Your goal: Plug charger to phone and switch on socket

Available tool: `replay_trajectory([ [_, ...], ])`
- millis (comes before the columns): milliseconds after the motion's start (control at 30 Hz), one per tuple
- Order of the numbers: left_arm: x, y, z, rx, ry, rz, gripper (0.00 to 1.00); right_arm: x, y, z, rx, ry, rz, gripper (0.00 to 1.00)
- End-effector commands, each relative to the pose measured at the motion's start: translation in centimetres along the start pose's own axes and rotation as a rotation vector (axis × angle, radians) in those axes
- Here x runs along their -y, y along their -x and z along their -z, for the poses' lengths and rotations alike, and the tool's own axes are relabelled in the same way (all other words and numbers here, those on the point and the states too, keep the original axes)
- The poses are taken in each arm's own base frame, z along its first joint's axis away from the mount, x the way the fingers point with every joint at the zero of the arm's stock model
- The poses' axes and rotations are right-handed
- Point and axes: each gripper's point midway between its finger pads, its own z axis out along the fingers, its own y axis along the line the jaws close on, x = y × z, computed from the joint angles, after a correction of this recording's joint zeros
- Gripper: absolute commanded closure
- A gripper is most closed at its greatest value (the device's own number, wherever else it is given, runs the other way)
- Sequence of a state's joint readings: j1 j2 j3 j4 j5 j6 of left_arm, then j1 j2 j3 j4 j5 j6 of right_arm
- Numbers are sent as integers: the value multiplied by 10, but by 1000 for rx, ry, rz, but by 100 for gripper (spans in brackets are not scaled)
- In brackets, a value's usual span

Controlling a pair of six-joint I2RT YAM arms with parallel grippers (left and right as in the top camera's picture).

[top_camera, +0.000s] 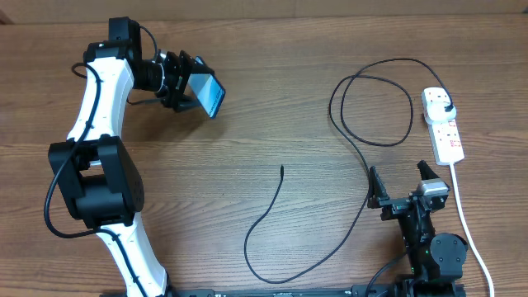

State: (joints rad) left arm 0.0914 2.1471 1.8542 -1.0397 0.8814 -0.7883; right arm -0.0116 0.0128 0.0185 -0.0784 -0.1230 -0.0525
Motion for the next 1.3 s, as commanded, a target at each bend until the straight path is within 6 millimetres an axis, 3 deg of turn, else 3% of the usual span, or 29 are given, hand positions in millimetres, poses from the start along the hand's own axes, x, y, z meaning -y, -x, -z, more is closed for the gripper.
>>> replay_trajectory([
  [0,45,-34,14,-163,-186,23,96,-1,-2,0,4,3,2,0],
  [267,62,-54,22,-287,-286,48,96,-1,-2,0,4,3,2,0],
  [1267,67,-60,26,-332,-314,81,96,-1,-2,0,4,3,2,0],
])
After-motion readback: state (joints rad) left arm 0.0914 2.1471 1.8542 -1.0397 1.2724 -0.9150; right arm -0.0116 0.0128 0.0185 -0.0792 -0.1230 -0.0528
